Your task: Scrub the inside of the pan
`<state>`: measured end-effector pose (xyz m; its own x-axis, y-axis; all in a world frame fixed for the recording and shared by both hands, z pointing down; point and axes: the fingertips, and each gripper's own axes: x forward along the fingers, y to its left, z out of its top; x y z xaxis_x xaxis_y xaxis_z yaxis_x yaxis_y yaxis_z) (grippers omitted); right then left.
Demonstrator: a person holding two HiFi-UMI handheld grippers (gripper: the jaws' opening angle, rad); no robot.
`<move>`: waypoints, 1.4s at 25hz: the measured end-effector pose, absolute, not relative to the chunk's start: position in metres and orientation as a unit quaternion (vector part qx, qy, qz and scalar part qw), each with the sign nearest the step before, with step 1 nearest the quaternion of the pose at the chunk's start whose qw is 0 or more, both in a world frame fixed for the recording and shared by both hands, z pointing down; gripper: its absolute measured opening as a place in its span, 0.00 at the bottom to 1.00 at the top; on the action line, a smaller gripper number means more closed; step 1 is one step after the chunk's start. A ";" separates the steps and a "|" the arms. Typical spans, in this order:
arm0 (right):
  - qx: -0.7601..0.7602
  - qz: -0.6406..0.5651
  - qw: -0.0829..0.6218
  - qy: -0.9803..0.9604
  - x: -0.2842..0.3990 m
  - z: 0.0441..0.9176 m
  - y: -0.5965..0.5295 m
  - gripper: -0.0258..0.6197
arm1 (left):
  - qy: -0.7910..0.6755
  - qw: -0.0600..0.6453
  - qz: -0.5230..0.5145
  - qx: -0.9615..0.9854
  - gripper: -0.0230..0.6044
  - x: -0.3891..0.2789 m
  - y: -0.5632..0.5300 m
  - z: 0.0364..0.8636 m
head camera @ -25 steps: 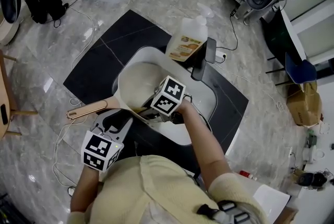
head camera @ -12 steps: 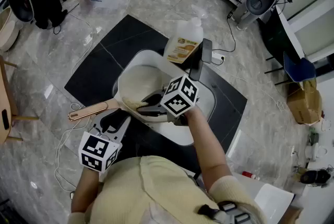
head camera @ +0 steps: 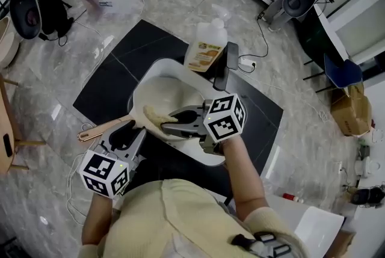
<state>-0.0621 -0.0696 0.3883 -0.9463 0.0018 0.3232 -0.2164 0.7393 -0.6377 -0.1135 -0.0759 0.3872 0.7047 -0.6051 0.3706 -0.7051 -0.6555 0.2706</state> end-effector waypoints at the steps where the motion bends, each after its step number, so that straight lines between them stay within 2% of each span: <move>1: 0.067 0.357 0.138 -0.921 -0.059 0.384 -0.071 0.13 | -0.364 0.203 0.120 0.901 0.25 -0.114 -0.077 0.385; 8: 0.143 0.349 0.070 -0.923 -0.039 0.372 -0.079 0.13 | -0.367 0.215 0.103 0.899 0.24 -0.116 -0.080 0.378; 14: 0.205 0.346 0.038 -0.915 -0.022 0.371 -0.081 0.13 | -0.371 0.245 0.089 0.891 0.23 -0.121 -0.081 0.381; 19: 0.261 0.353 0.021 -0.898 -0.011 0.377 -0.084 0.13 | -0.386 0.241 0.095 0.885 0.20 -0.126 -0.082 0.383; 29: 0.346 0.337 0.062 -0.874 -0.004 0.403 -0.082 0.12 | -0.412 0.225 0.116 0.876 0.19 -0.129 -0.087 0.387; 35: 0.374 0.291 0.119 -0.872 -0.007 0.415 -0.078 0.12 | -0.402 0.218 0.129 0.880 0.19 -0.122 -0.085 0.391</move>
<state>-0.0069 -0.0782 0.4153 -0.6910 -0.5839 0.4261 -0.7228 0.5505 -0.4176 -0.1215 -0.0846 0.3913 0.6427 -0.6515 0.4031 -0.7644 -0.5807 0.2803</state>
